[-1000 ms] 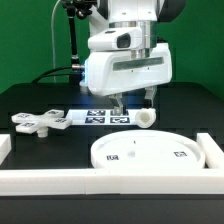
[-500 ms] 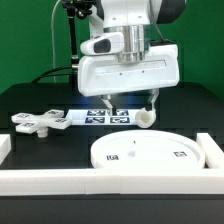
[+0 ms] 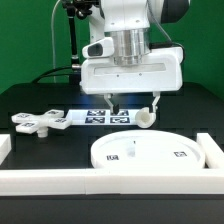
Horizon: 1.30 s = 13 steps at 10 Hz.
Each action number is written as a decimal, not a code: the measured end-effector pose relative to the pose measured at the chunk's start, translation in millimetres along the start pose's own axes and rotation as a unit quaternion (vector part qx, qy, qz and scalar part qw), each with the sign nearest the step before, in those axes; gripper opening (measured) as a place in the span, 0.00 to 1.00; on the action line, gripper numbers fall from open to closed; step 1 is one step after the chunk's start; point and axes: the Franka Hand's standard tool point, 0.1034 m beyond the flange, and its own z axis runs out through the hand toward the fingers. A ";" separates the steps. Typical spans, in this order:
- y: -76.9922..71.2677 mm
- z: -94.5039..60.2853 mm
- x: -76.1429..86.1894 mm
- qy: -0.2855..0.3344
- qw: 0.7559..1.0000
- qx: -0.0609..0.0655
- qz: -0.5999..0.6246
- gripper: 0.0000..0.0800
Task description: Assemble round table
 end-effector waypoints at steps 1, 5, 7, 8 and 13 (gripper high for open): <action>1.7 1.4 -2.3 -0.003 0.998 0.004 0.055 0.81; 5.1 6.0 -12.8 -0.023 0.980 0.016 0.199 0.81; 3.7 7.9 -14.3 -0.026 0.985 0.016 0.168 0.81; 1.7 8.3 -15.6 -0.052 0.991 0.020 0.120 0.81; -3.2 7.1 -18.2 -0.206 0.973 0.046 0.097 0.81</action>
Offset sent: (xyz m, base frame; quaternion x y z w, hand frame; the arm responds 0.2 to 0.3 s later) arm 0.0000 0.0000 0.0000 0.0000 0.0000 0.1296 0.9916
